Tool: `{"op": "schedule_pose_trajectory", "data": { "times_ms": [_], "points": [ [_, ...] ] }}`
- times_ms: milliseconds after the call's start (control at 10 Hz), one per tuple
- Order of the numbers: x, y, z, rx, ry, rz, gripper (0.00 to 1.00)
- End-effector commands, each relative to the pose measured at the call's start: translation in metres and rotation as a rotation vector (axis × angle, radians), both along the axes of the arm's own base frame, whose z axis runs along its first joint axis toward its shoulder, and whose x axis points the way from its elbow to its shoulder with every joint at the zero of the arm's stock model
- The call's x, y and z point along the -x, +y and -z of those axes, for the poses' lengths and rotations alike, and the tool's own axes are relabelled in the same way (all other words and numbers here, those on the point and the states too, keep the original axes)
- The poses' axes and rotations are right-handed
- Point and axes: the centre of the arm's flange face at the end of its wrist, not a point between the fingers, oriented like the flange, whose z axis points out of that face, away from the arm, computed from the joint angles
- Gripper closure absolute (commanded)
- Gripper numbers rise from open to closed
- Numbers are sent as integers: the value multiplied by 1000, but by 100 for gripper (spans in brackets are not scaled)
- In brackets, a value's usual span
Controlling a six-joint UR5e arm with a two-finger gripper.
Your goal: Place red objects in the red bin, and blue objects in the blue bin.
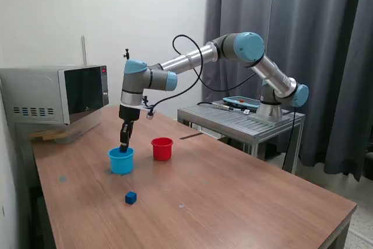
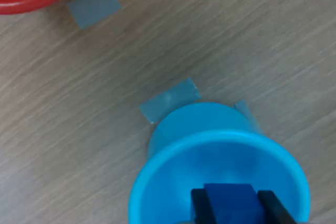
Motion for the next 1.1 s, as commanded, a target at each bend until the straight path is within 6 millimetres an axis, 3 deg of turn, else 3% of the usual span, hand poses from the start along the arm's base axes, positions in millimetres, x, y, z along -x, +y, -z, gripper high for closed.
{"op": "schedule_pose_trajectory", "data": {
  "times_ms": [0, 100, 200, 1000],
  "points": [
    [0, 0, 0, 0, 0, 0, 100],
    [0, 0, 0, -1, 0, 0, 100],
    [0, 0, 0, -1, 0, 0, 0],
    [1, 3, -8, -44, 1, 6, 0]
  ]
}}
